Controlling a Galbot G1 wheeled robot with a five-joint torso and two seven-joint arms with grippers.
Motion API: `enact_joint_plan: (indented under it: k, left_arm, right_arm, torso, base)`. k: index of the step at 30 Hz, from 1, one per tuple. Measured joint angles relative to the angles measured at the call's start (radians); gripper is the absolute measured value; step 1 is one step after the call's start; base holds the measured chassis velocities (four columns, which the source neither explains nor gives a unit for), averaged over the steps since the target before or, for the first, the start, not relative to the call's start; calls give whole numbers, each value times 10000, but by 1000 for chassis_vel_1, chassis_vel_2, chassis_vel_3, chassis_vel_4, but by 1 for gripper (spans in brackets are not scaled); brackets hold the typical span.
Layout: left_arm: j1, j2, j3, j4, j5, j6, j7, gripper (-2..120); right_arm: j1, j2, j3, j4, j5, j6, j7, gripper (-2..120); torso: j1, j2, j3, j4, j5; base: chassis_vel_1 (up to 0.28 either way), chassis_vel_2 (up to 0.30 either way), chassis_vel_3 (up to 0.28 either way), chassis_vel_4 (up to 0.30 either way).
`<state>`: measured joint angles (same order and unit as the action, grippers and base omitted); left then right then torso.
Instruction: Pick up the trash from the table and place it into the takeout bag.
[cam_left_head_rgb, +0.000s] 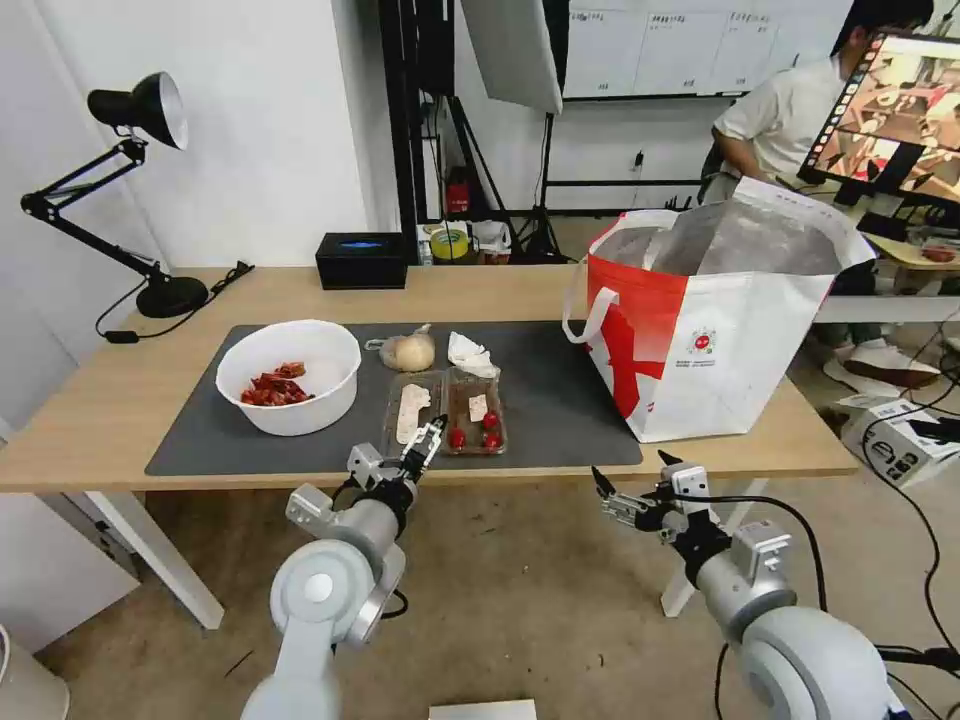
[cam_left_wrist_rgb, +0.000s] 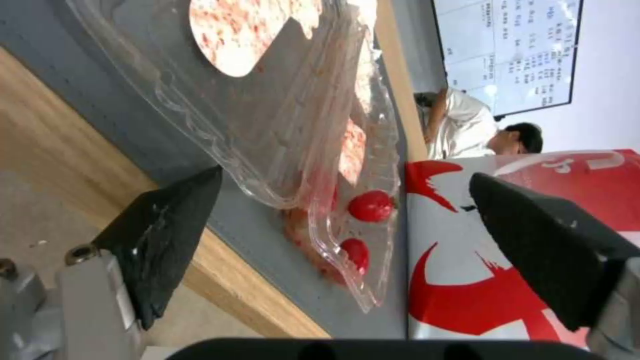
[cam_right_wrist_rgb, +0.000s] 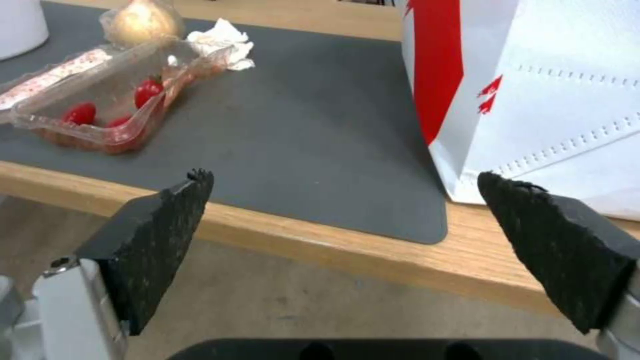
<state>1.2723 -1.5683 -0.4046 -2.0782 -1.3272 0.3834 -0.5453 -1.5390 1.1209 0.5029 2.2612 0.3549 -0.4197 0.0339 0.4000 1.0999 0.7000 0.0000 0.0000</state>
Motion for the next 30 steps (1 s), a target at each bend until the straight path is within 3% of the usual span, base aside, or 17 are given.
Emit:
enact_joint_plan:
  k: [9,21,30]
  left_arm:
    - [-153,-4,-48,149,-8,-357,18,100]
    - [-148,-14,-158,-121,-28,-1009,932,100]
    - [-151,-5,-161,-331,-160,-1102,1293,100]
  right_arm:
    - [41,51,-37,-97,1,10,0,100]
    - [69,29,-101,-130,-16,23,-7,100]
    - [79,-44,-105,-122,-16,24,-15,100]
  torso:
    - [-1,1,0,1,0]
    - [-1,1,0,0,0]
    - [-1,0,0,0,0]
  base:
    - [0,0,0,0]
    - [0,0,0,0]
    - [0,0,0,0]
